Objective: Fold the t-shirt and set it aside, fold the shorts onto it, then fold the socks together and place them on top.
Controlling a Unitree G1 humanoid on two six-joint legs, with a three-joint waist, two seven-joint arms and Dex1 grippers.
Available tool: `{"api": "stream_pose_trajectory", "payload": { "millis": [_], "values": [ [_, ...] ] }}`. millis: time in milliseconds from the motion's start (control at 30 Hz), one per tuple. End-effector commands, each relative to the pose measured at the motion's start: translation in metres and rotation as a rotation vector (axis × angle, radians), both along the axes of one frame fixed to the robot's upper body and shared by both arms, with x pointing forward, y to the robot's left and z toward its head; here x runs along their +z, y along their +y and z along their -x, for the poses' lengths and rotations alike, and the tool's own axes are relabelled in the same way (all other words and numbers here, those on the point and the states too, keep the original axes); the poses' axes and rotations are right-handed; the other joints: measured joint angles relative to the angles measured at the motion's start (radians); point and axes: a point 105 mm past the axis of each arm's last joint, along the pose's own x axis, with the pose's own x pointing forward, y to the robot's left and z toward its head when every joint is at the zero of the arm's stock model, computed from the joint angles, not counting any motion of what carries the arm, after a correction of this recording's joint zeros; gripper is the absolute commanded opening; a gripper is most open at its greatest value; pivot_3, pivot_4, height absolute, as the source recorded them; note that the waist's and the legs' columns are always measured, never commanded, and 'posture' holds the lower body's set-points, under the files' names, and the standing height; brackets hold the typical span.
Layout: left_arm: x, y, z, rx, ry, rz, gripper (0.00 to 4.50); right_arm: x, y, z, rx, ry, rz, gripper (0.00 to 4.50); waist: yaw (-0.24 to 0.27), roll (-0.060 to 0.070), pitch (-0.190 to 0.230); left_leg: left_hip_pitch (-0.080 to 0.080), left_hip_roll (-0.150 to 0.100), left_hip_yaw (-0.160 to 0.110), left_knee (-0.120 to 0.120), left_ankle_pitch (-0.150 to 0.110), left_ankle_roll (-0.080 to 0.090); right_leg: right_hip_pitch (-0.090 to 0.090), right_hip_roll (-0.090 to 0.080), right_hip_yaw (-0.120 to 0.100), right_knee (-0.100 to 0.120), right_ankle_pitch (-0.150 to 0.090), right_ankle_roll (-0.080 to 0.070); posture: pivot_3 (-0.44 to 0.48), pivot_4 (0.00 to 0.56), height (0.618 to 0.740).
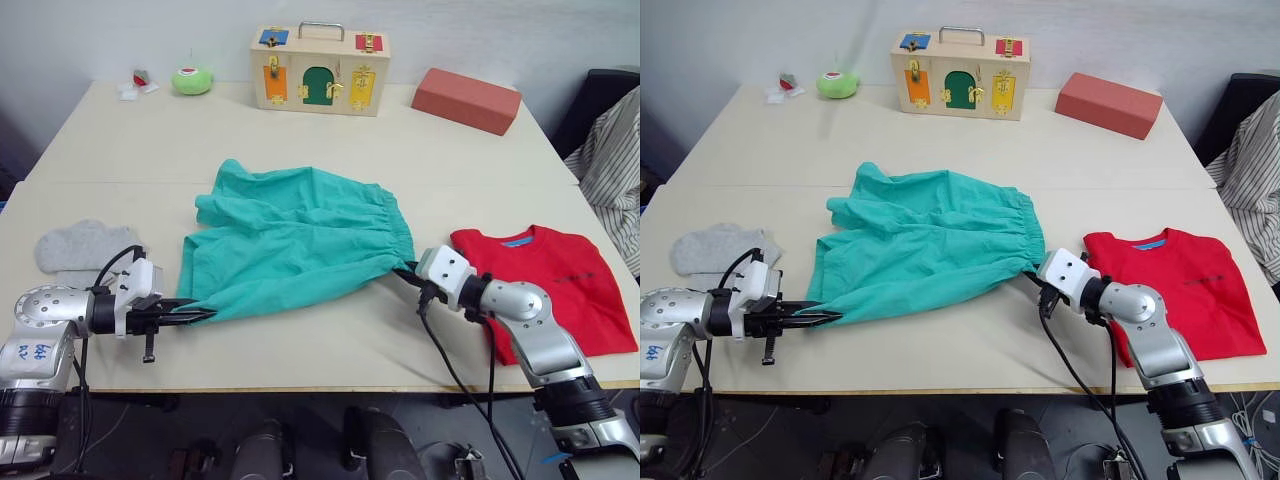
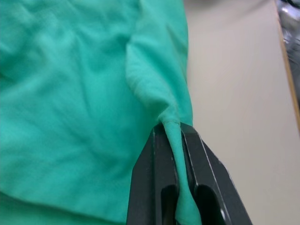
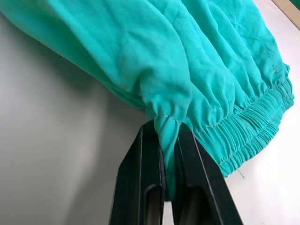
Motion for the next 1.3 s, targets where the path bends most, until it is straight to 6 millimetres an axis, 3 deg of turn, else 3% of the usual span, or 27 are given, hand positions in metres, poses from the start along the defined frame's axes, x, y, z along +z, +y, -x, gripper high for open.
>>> {"api": "stream_pose_trajectory", "payload": {
  "millis": [33,67,167,233,367,500,600,700,800,967,1033,1133,1233,1300],
  "values": [
    [0.025,-0.008,0.003,0.031,-0.138,0.043,0.12,0.011,-0.005,-0.001,0.024,-0.045,0.011,0.0,0.0,0.0,0.0,0.0,0.0,0.0,0.0,0.0,0.0,0.0,0.0,0.0,0.0,0.0,0.0,0.0,0.15,0.74],
    [0.031,-0.012,0.009,0.024,-0.163,0.058,0.12,0.014,-0.006,0.004,0.05,-0.05,0.002,0.0,-0.001,0.0,0.0,0.0,0.0,0.0,0.0,0.0,0.0,0.0,0.0,0.0,0.0,0.0,0.0,0.0,0.15,0.74],
    [0.02,-0.024,0.046,-0.158,-0.198,-0.148,0.12,0.022,-0.007,0.037,0.227,-0.085,0.031,0.0,-0.001,0.001,0.0,0.0,0.001,0.0,-0.001,0.0,-0.002,0.0,0.001,0.0,0.0,0.0,0.0,0.0,0.15,0.74],
    [0.012,-0.026,0.062,-0.194,-0.165,-0.148,0.12,0.016,-0.009,0.055,0.321,-0.064,0.075,0.0,0.0,0.002,0.001,0.001,0.001,0.001,-0.002,-0.002,-0.002,0.001,0.001,0.0,-0.001,0.0,-0.001,0.0,0.15,0.74],
    [-0.011,-0.022,0.083,-0.217,-0.069,-0.161,0.12,0.0,-0.021,0.072,0.367,-0.048,0.157,0.0,0.0,0.002,0.001,0.004,0.003,0.001,-0.002,-0.002,-0.002,0.004,0.002,-0.001,-0.005,-0.001,-0.001,0.0,0.15,0.74],
    [-0.035,-0.008,0.105,-0.21,0.122,-0.175,0.12,-0.022,-0.032,0.083,0.379,-0.079,0.22,0.0,0.0,0.002,0.001,0.007,0.003,0.0,-0.002,-0.005,-0.004,0.007,0.002,-0.001,-0.004,-0.001,-0.002,0.0,0.15,0.74],
    [-0.037,-0.007,0.134,-0.245,0.406,-0.163,0.12,-0.033,-0.037,0.092,0.391,-0.081,0.237,0.0,0.0,0.002,0.001,0.008,0.004,0.0,-0.002,-0.007,-0.005,0.007,0.002,-0.002,-0.004,-0.002,-0.004,0.0,0.15,0.74],
    [-0.026,-0.012,0.137,-0.231,0.512,-0.124,0.12,-0.035,-0.034,0.104,0.415,-0.015,0.194,0.0,0.004,0.004,0.001,0.008,0.005,-0.002,-0.001,-0.007,-0.005,0.009,0.003,-0.003,-0.004,-0.003,-0.005,0.0,0.15,0.74],
    [-0.017,-0.013,0.123,-0.196,0.519,-0.093,0.12,-0.032,-0.028,0.117,0.46,0.139,0.124,0.0,0.009,0.006,0.002,0.012,0.006,-0.003,-0.002,-0.007,-0.005,0.014,0.003,-0.003,-0.005,-0.004,-0.006,0.0,0.15,0.74],
    [-0.008,-0.003,0.086,-0.156,0.431,-0.123,0.12,-0.006,-0.021,0.1,0.478,0.238,0.106,0.0,0.004,0.007,0.003,0.015,0.007,-0.003,-0.002,-0.009,-0.007,0.015,0.003,-0.004,-0.003,-0.005,-0.009,0.0,0.15,0.74],
    [0.012,-0.003,0.051,-0.114,0.299,-0.063,0.12,0.024,-0.01,0.075,0.456,0.166,0.052,0.0,0.003,0.008,0.003,0.016,0.007,-0.003,-0.002,-0.009,-0.008,0.014,0.003,-0.004,-0.002,-0.006,-0.01,0.0,0.15,0.74],
    [0.056,0.0,-0.01,-0.012,0.067,0.021,0.12,0.085,0.005,0.027,0.399,-0.03,-0.031,0.0,0.0,0.008,0.005,0.015,0.007,-0.003,-0.001,-0.007,-0.011,0.014,0.003,-0.004,0.0,-0.006,-0.01,0.0,0.15,0.74],
    [0.103,0.014,-0.069,0.175,-0.189,0.045,0.12,0.147,0.01,-0.023,0.262,-0.306,-0.046,0.0,0.0,0.008,0.005,0.015,0.007,-0.003,-0.003,-0.004,-0.011,0.013,0.005,-0.006,0.001,-0.005,-0.011,0.0,0.15,0.74],
    [0.153,0.029,-0.107,0.345,-0.407,0.086,0.12,0.208,0.007,-0.059,0.075,-0.53,-0.087,0.0,-0.001,0.008,0.005,0.011,0.008,0.0,-0.002,-0.001,-0.012,0.008,0.008,-0.006,0.002,-0.005,-0.011,0.0,0.15,0.74]
  ]
}}
